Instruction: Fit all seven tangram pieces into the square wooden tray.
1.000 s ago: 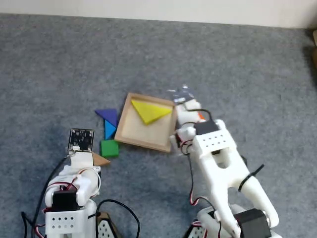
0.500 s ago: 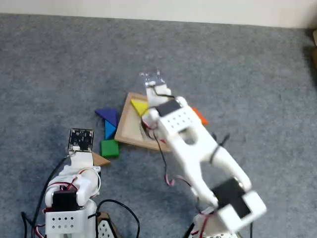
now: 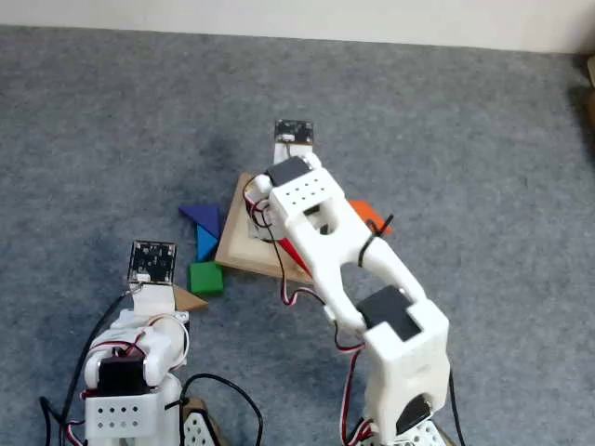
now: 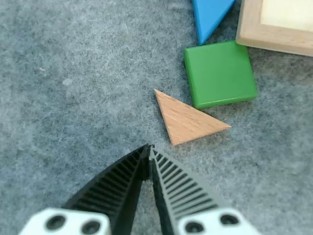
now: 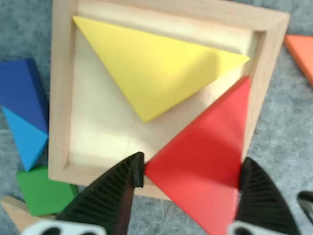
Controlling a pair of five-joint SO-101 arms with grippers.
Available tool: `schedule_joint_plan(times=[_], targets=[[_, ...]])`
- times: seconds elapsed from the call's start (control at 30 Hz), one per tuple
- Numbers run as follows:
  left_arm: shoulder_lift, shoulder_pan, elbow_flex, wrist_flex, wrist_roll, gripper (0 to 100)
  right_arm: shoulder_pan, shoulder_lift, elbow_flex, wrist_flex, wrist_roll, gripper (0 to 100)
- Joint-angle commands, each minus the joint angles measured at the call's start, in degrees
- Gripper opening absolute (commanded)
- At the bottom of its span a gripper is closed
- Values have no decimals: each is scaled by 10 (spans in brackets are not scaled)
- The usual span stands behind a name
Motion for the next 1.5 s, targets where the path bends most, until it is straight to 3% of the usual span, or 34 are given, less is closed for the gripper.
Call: schedule_joint_plan(times=[0.0, 0.27, 0.4, 0.5, 0.57, 0.7, 1.03, 1.3, 1.47], targets=[[-26, 12, 12, 4, -2, 6, -5, 2, -56, 28, -6, 384], [-26, 12, 12, 4, -2, 6, -5, 3, -131, 100, 96, 374], [-26, 12, 12, 4, -2, 6, -5, 3, -139, 108, 169, 191], [-26, 12, 12, 4, -2, 6, -8, 3, -138, 109, 276, 1], [-26, 12, 12, 4, -2, 6, -7, 2, -136, 122, 323, 21], [-26, 12, 12, 4, -2, 6, 8, 6, -110, 115, 326, 5], [-26, 12, 12, 4, -2, 6, 15, 7, 54, -39, 328, 5], [-26, 12, 12, 4, -2, 6, 60, 7, 65, -132, 330, 5], [-26, 12, 12, 4, -2, 6, 59, -6, 64, -138, 330, 5]])
